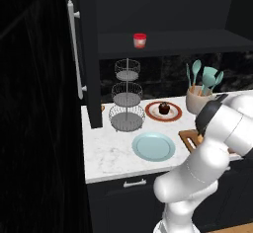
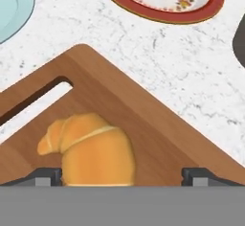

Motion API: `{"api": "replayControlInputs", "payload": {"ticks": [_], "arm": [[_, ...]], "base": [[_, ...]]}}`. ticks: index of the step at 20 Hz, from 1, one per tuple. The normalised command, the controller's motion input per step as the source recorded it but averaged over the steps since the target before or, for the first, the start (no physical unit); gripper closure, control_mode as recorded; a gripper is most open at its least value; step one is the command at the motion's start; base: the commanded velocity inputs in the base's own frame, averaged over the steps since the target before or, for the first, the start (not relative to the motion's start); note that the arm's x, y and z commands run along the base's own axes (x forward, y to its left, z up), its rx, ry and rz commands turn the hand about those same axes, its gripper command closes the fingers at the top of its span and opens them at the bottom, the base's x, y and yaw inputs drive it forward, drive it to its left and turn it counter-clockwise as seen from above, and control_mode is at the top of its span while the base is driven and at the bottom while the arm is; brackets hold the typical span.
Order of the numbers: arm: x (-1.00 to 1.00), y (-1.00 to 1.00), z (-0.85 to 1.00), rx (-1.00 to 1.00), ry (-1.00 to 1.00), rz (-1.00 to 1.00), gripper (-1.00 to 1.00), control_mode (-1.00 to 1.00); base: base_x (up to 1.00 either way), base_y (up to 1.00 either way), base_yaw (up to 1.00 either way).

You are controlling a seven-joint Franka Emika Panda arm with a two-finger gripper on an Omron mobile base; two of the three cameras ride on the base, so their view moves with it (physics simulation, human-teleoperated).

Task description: From the different types of pastries on the counter, select a croissant and place it on the cutting board. Then retrieve a jar of jam from the cabinet and place it alongside the croissant on the cutting board.

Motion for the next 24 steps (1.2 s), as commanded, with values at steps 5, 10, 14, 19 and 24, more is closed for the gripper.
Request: {"api": "replayControlInputs", "payload": {"ticks": [5,10,14,19,24], "arm": [[-0.06,0.00,0.30,-0.02,-0.09,-0.05,-1.00,-1.00],[-0.41,0.00,0.67,0.03,-0.02,-0.13,-1.00,-1.00],[-0.29,0.19,0.88,0.03,0.04,-0.21,-1.00,-1.00],[-0.33,0.94,0.60,0.00,0.10,-0.09,-1.00,-1.00],[-0.62,0.88,0.76,-0.02,0.01,0.00,-1.00,-1.00]], "base": [[0.00,0.00,0.00],[0.00,0.00,0.00],[0.00,0.00,0.00],[0.00,0.00,0.00],[0.00,0.00,0.00]]}}
